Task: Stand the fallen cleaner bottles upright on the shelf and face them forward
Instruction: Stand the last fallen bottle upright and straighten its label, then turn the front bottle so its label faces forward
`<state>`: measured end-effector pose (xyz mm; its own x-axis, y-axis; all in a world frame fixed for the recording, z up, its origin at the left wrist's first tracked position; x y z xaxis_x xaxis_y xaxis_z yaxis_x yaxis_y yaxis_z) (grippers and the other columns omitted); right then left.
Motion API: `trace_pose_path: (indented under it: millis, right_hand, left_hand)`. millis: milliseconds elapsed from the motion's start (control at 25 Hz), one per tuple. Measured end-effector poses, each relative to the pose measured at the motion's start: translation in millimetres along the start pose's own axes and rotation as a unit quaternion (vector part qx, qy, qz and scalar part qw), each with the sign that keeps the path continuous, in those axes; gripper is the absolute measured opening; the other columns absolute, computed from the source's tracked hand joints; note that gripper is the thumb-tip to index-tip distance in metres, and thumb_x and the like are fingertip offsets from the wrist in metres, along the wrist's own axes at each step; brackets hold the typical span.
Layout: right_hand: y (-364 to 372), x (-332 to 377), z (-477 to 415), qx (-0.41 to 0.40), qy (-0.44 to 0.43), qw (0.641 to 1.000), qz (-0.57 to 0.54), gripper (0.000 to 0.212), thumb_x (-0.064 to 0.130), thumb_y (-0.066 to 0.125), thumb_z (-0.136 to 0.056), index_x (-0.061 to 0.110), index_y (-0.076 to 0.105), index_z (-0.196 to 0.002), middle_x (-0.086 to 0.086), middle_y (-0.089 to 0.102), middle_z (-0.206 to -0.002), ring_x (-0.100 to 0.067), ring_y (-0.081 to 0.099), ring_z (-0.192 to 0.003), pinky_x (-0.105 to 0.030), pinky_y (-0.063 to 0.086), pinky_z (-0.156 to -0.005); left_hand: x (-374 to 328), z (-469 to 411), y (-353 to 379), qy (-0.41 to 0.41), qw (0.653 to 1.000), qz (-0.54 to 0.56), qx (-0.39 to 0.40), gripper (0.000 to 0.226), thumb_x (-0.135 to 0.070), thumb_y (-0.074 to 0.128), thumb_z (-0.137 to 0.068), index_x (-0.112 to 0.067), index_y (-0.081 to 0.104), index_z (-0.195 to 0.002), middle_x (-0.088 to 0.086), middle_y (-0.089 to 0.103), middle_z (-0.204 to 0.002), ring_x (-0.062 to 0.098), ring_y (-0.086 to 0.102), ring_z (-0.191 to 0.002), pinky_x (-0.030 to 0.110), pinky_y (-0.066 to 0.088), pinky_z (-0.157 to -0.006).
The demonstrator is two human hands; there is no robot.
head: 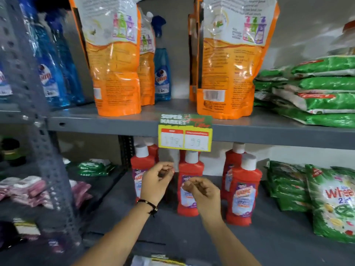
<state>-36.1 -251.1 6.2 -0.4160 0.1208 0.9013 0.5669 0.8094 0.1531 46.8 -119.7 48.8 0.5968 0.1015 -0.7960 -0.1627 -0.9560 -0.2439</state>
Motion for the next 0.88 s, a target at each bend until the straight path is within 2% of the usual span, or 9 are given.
trace_pose_path:
  millis: [200,240,360,480,560,640,680,760,880]
  right_hand:
    - [66.7,-16.4,-8.5,-0.008,0.031,0.999,-0.039,0.026,-0.008,0.061,-0.082,0.016,0.064,-0.073,0.006,0.070,-0.058,-0.008,0.066,-0.062,-0.018,0.055,-0.066]
    - [76.1,-18.8,-11.2,-0.006,0.029,0.999,-0.029,0.025,-0.008,0.060,-0.082,0.016,0.064,-0.076,0.006,0.070,-0.062,-0.004,0.066,-0.063,-0.017,0.054,-0.067]
    - [97.8,-25.4,-19.4,0.010,0.027,0.999,0.021,0.022,-0.005,0.062,-0.082,0.009,0.065,-0.098,0.003,0.069,-0.086,0.006,0.064,-0.069,-0.013,0.051,-0.072]
    - [112.0,-34.7,-27.9,0.033,0.060,0.997,0.036,0.042,-0.003,0.063,-0.083,0.008,0.055,-0.122,0.002,0.066,-0.104,0.005,0.062,-0.083,-0.009,0.052,-0.074]
    - [122.1,-41.1,-33.6,0.073,0.092,0.993,0.019,0.047,-0.001,0.062,-0.083,0.017,0.051,-0.125,0.005,0.066,-0.107,-0.006,0.064,-0.094,-0.017,0.055,-0.080]
    - [131.5,-48.3,-40.5,0.110,0.106,0.988,0.008,0.050,-0.002,0.063,-0.083,0.023,0.051,-0.125,-0.002,0.067,-0.112,-0.018,0.064,-0.104,-0.031,0.055,-0.090]
    - [135.1,-51.6,-43.3,0.119,0.109,0.987,0.006,0.052,-0.002,0.063,-0.083,0.025,0.051,-0.125,-0.006,0.067,-0.114,-0.020,0.064,-0.106,-0.036,0.053,-0.093]
    - [138.9,-58.4,-46.7,0.116,0.120,0.986,0.012,0.052,-0.003,0.063,-0.082,0.021,0.051,-0.127,-0.011,0.066,-0.118,-0.022,0.063,-0.108,-0.042,0.051,-0.096]
    - [140.3,-66.6,-46.4,0.097,0.143,0.985,0.008,0.047,-0.004,0.063,-0.082,0.016,0.054,-0.123,-0.015,0.064,-0.121,-0.026,0.061,-0.110,-0.047,0.049,-0.098]
  left_hand:
    - [23.1,-14.9,-43.6,-0.001,0.999,0.022,-0.026,0.018,-0.007,0.063,-0.080,-0.025,0.067,-0.083,-0.009,0.068,-0.084,-0.007,0.061,-0.077,0.004,0.046,-0.069]
    - [30.0,-16.5,-51.4,0.001,0.999,0.025,-0.032,0.016,-0.008,0.064,-0.080,-0.023,0.067,-0.085,-0.006,0.069,-0.086,-0.005,0.062,-0.080,0.005,0.047,-0.071]
    - [52.8,-24.3,-75.6,0.015,0.999,0.011,-0.042,0.021,-0.010,0.068,-0.076,-0.027,0.067,-0.087,0.006,0.068,-0.095,0.015,0.063,-0.089,0.024,0.050,-0.082]
    - [76.0,-39.0,-95.6,-0.012,0.999,0.024,-0.023,0.026,-0.008,0.070,-0.074,-0.026,0.064,-0.090,0.003,0.057,-0.105,0.020,0.056,-0.098,0.014,0.046,-0.075]
    - [94.2,-48.7,-102.6,-0.054,0.998,0.025,-0.002,0.038,-0.013,0.072,-0.073,-0.022,0.060,-0.107,0.000,0.050,-0.117,0.017,0.051,-0.106,0.020,0.047,-0.079]
    - [111.7,-55.7,-103.4,-0.094,0.995,0.037,0.022,0.053,-0.016,0.074,-0.071,-0.022,0.053,-0.120,0.000,0.050,-0.124,0.019,0.052,-0.109,0.037,0.050,-0.089]
    - [118.6,-57.3,-102.1,-0.114,0.992,0.046,0.031,0.058,-0.015,0.074,-0.071,-0.021,0.050,-0.124,0.000,0.051,-0.124,0.020,0.053,-0.108,0.041,0.049,-0.092]
    - [129.3,-59.8,-97.5,-0.156,0.984,0.072,0.048,0.062,-0.010,0.072,-0.073,-0.016,0.046,-0.129,0.001,0.052,-0.120,0.023,0.055,-0.106,0.045,0.049,-0.094]
    - [138.5,-60.8,-85.4,-0.182,0.972,0.120,0.092,0.061,-0.002,0.070,-0.072,-0.009,0.046,-0.128,0.012,0.060,-0.116,0.028,0.059,-0.105,0.048,0.049,-0.095]
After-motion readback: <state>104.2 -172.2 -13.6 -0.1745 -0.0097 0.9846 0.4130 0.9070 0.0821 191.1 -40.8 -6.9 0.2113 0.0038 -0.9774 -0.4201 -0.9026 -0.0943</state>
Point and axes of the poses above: each hand's wrist, its own z-axis away from the middle knuckle, its own y-axis out of the palm, x = y × z, the point moved 4 cm from there along -z, towards the middle knuckle
